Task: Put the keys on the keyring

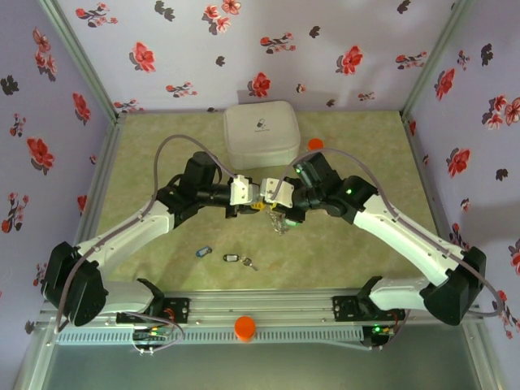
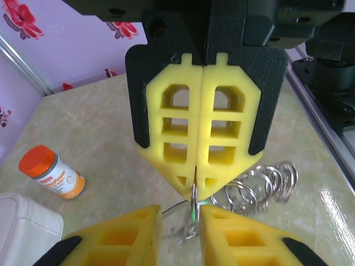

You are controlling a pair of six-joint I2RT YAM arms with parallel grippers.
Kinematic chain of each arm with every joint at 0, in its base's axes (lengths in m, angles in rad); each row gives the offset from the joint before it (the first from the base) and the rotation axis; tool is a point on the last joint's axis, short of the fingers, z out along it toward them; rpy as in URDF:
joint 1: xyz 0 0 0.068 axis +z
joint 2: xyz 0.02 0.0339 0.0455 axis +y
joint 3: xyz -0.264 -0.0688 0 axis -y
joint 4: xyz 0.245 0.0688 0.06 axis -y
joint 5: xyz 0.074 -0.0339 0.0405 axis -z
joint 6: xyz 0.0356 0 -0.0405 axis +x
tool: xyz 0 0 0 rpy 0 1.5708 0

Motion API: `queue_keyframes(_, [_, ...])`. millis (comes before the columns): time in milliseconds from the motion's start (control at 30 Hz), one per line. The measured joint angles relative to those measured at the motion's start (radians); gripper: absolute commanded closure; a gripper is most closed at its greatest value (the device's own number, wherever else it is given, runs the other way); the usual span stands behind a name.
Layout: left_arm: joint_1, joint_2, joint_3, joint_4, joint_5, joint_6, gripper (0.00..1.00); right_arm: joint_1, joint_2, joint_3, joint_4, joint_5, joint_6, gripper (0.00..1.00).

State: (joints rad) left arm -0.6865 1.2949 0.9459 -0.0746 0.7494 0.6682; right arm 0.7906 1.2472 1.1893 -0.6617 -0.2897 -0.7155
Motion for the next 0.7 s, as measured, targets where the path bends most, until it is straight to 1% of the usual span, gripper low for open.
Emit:
queue_keyframes(167, [-0.001,0.006,0.000,0.003,0.020,-0.010,0.76,0.000,-0.006,-0.013,0.022,-0.007,0.000,1.00])
queue_keyframes(333, [-0.001,0.008,0.000,0.004,0.033,-0.011,0.83,-0.001,-0.006,-0.020,0.033,-0.024,0.001,1.00])
queue_keyframes(433, [-0.001,0.008,0.000,0.000,0.038,-0.010,0.84,-0.001,-0.013,-0.034,0.052,-0.034,0.002,1.00])
queue_keyframes(600, [-0.001,0.011,0.000,-0.011,0.037,-0.010,0.84,-0.001,-0.023,-0.064,0.083,-0.041,0.009,1.00])
queue_keyframes(700, [-0.001,0.011,0.000,-0.014,0.031,-0.010,0.79,-0.001,-0.024,-0.072,0.095,-0.044,0.010,1.00])
